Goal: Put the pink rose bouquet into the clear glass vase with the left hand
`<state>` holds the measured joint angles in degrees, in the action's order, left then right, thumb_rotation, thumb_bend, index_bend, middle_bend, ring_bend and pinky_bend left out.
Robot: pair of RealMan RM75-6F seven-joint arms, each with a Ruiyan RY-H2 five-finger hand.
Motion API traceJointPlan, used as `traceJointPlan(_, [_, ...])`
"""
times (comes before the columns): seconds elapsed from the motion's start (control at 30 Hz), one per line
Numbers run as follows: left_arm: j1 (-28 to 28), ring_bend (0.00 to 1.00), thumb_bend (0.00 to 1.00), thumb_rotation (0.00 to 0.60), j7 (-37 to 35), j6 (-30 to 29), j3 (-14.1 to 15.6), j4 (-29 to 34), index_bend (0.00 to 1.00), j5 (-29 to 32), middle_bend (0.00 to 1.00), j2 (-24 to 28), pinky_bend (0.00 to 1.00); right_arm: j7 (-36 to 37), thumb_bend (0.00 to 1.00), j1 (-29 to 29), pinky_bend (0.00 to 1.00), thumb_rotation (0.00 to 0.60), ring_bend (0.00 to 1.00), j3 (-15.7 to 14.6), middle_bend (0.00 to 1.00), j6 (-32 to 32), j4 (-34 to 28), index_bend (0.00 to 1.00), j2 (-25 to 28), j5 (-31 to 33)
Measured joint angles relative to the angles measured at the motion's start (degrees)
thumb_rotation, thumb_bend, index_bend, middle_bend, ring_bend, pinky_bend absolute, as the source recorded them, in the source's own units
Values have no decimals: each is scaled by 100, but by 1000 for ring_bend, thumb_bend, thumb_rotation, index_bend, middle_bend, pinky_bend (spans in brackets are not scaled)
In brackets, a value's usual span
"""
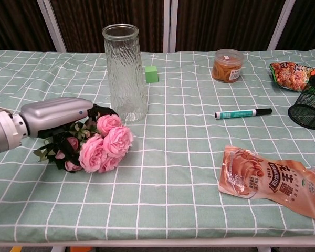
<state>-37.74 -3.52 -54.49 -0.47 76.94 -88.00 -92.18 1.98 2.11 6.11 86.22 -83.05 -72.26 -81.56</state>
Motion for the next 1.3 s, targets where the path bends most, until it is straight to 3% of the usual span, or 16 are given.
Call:
traceJointPlan(0.27, [105,408,100,600,-3,-323,21,33,474,-67,447,22,487,9,120,-9,0,600,0,2,0,3,19,0,-5,6])
traceJointPlan(0.5, [211,439,114,600,27,-660,34,144,507,-162,479,219,517,-2,120,-16,0,600,0,10,0,15,9,0,2,8])
traceJointPlan(0.7, [364,447,114,600,366,-1097,-72,495,516,-177,487,732,522,-22,120,-14,0,600,0,8,0,21,-4,0,-2,-8])
traceJointPlan(0.9, [622,450,114,600,1407,-1759,-420,797,519,60,491,1154,525,-44,117,-11,0,600,0,-6,0,51,-35,0,17,-69])
traceJointPlan(1.03, [740,450,114,600,2023,-2404,-868,860,519,171,491,1453,525,-66,116,-14,0,600,0,-4,0,72,-52,0,12,-78])
traceJointPlan(1.3, [739,450,114,600,2047,-3831,-1498,158,519,-221,490,1389,525,-89,117,-5,0,600,0,-4,0,54,-62,0,6,-72])
